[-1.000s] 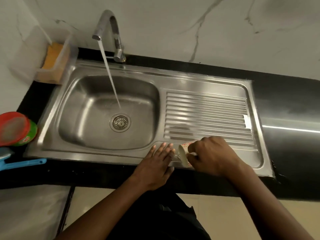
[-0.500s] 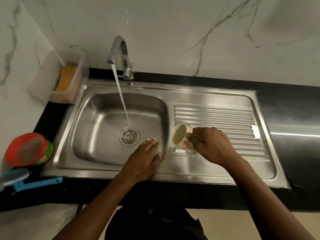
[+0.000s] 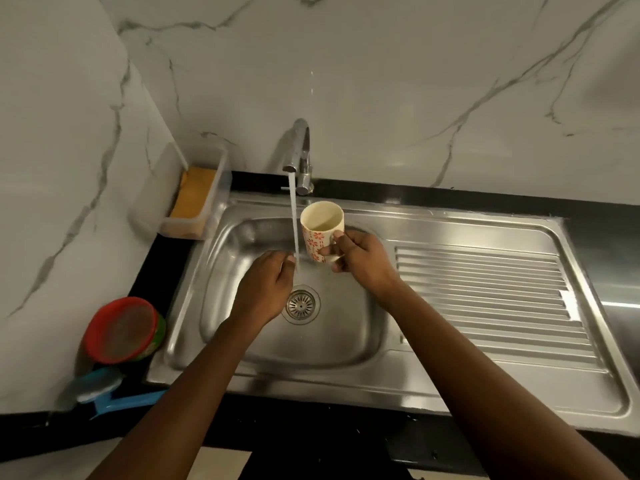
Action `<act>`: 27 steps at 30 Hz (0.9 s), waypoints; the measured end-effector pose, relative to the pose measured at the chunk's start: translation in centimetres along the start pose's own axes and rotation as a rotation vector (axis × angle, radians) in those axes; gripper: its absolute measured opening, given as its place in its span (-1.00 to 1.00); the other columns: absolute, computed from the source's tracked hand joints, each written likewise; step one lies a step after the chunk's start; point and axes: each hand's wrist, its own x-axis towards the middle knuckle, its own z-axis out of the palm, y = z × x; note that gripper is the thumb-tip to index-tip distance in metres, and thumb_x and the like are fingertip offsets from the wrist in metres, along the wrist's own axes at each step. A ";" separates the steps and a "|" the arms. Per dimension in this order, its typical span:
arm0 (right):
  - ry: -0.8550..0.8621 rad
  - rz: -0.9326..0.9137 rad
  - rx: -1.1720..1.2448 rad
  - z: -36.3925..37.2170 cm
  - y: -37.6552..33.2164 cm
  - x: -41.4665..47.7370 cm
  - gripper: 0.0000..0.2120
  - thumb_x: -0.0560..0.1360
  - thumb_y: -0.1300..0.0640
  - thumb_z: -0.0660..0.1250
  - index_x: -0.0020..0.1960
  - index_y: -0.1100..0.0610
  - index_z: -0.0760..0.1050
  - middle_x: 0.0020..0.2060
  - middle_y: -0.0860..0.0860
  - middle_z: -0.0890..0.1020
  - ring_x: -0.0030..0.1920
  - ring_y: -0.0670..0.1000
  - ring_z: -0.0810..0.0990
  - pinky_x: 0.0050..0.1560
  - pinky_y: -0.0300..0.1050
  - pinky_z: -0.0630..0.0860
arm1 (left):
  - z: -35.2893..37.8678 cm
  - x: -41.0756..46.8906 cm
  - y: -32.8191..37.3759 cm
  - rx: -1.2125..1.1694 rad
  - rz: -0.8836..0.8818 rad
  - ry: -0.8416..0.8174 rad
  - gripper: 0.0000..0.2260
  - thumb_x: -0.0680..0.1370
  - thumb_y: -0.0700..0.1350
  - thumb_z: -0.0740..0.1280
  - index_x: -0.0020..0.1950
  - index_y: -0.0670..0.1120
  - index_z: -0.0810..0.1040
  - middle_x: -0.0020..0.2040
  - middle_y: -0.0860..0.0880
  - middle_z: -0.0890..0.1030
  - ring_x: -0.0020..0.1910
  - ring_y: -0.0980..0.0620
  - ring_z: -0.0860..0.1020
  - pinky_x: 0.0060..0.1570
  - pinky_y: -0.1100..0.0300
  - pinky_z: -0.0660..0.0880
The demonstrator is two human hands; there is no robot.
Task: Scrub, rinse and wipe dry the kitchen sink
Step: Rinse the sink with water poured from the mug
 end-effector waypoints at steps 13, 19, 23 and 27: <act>-0.043 -0.007 0.123 4.2 -2.5 3.7 -0.67 0.73 -0.03 0.19 0.21 0.17 0.62 0.01 0.14 0.74 -0.15 0.08 0.66 0.12 0.15 0.67 | -3.9 3.7 -2.3 -0.102 0.065 0.094 -0.74 0.73 -0.04 0.18 -0.11 -0.07 0.51 -0.23 0.03 0.54 -0.23 0.06 0.53 -0.25 0.10 0.41; -0.012 -0.018 0.152 4.8 -2.6 3.8 -0.68 0.74 0.00 0.18 0.16 0.17 0.64 -0.06 0.11 0.75 -0.16 0.05 0.64 0.09 0.04 0.65 | -4.6 4.4 -2.9 -0.106 0.093 0.093 -0.75 0.73 -0.07 0.19 -0.12 -0.07 0.50 -0.23 0.04 0.53 -0.22 0.11 0.51 -0.24 0.24 0.34; -0.005 -0.028 0.160 4.7 -2.7 3.9 -0.69 0.74 -0.01 0.18 0.15 0.14 0.64 -0.02 0.10 0.75 -0.18 0.05 0.63 0.07 0.01 0.65 | -4.7 4.4 -2.8 -0.104 0.082 0.097 -0.76 0.73 -0.07 0.20 -0.13 -0.01 0.47 -0.24 0.10 0.49 -0.24 0.15 0.50 -0.25 0.31 0.29; -0.009 -0.037 0.166 4.7 -2.8 3.9 -0.69 0.74 0.01 0.17 0.20 0.16 0.62 0.02 0.09 0.75 -0.19 0.05 0.61 0.04 -0.02 0.65 | -4.6 4.4 -2.5 -0.122 0.085 0.080 -0.76 0.73 -0.07 0.19 -0.12 -0.05 0.48 -0.25 0.07 0.50 -0.24 0.10 0.51 -0.26 0.23 0.34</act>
